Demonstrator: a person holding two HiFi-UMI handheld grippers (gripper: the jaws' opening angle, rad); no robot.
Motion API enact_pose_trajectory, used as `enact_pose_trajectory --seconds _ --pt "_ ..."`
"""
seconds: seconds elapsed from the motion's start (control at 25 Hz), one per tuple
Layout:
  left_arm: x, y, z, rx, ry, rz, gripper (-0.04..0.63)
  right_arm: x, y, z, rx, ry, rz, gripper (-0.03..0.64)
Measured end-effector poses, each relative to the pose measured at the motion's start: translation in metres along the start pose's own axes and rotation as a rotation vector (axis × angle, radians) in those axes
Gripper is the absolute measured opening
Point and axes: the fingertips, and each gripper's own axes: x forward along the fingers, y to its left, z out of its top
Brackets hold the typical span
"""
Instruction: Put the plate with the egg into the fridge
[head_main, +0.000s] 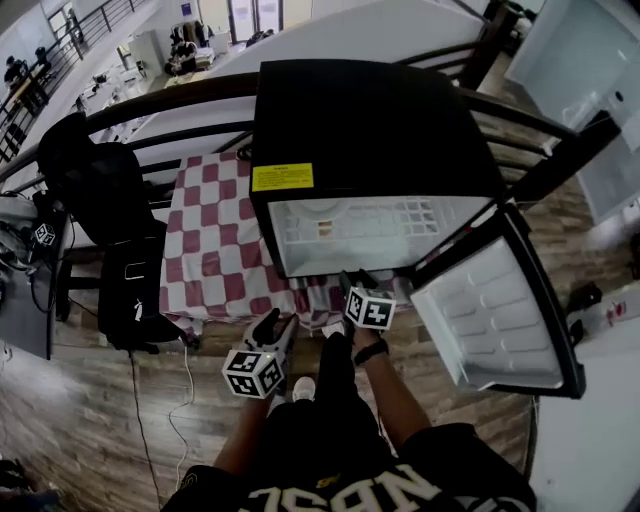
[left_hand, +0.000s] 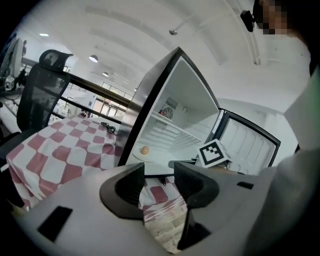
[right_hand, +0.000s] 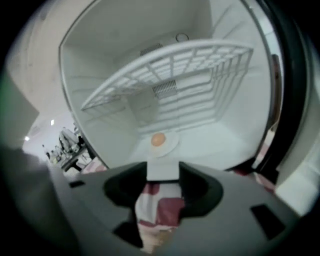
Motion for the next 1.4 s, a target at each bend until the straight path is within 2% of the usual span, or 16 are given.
enact_pose_trajectory --seconds 0.12,0.24,0.32,0.44,0.56,0.68,0.84,1.12,1.4 --pt "-0.01 -0.018 0.019 0.063 -0.023 -0.031 0.193 -0.059 0.006 0.009 -0.05 -0.09 -0.011 0.185" --pt "-0.026 -0.045 0.046 0.121 -0.072 -0.079 0.151 -0.119 0.026 0.021 -0.089 -0.192 0.0 0.079" --pt "-0.037 -0.065 0.063 0.173 -0.112 -0.098 0.107 -0.155 0.048 0.031 -0.118 -0.252 0.044 0.046" --pt "-0.066 -0.101 0.079 0.269 -0.173 -0.092 0.037 -0.22 0.093 0.042 -0.162 -0.35 0.149 0.024" --pt "-0.086 -0.14 0.097 0.314 -0.24 -0.112 0.021 -0.269 0.126 0.057 -0.192 -0.422 0.262 0.021" --pt "-0.094 -0.168 0.095 0.36 -0.247 -0.1 0.02 -0.305 0.137 0.063 -0.298 -0.443 0.272 0.021" --pt "-0.112 -0.197 0.075 0.33 -0.238 -0.082 0.021 -0.339 0.119 0.062 -0.317 -0.458 0.239 0.021" --pt "-0.154 -0.233 0.058 0.363 -0.286 0.005 0.02 -0.387 0.076 0.044 -0.333 -0.481 0.171 0.021" --pt "-0.178 -0.251 0.034 0.355 -0.29 0.028 0.021 -0.425 0.054 0.026 -0.301 -0.521 0.16 0.021"
